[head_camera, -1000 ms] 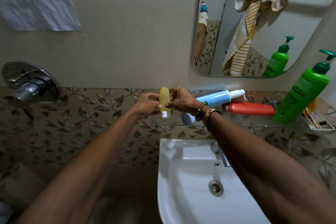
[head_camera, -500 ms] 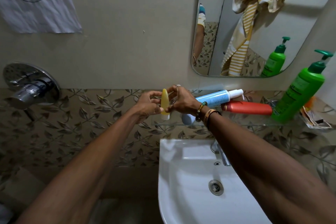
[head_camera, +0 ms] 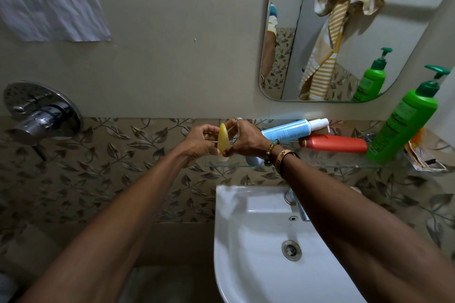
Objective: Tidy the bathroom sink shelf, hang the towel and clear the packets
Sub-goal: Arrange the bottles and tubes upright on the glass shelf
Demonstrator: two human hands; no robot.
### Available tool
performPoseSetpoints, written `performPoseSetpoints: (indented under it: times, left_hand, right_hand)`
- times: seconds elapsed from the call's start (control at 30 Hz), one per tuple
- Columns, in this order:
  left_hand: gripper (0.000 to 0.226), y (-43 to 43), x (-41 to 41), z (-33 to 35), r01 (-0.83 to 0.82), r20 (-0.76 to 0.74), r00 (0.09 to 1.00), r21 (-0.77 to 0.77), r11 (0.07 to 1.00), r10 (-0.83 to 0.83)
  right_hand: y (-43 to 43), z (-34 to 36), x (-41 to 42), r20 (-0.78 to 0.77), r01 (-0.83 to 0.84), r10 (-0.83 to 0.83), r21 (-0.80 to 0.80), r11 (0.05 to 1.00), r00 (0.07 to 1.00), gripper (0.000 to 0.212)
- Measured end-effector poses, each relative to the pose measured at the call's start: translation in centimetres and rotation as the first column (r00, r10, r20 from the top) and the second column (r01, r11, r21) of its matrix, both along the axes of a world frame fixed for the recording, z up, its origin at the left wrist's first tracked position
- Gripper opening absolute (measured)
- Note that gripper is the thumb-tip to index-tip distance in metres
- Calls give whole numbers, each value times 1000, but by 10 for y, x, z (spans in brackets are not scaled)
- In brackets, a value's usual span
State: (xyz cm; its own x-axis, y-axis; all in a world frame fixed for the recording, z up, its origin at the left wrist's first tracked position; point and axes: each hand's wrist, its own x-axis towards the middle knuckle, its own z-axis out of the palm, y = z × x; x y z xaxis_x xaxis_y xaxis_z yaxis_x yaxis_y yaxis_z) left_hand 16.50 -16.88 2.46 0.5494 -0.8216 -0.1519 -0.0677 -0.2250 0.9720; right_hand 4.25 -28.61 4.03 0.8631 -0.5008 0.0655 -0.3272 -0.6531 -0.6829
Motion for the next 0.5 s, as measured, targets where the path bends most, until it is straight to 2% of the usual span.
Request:
performPoseSetpoints:
  times: [0.27, 0.5]
  left_hand:
    - [61, 0, -5, 3, -2, 62, 998, 33, 999, 0]
    - [46, 3, -2, 1, -141, 148, 979, -17, 990, 142]
  right_hand:
    - [2, -4, -1, -26, -1, -1, -47, 999, 1000, 73]
    - [3, -1, -14, 5, 41, -40, -46, 998, 999, 81]
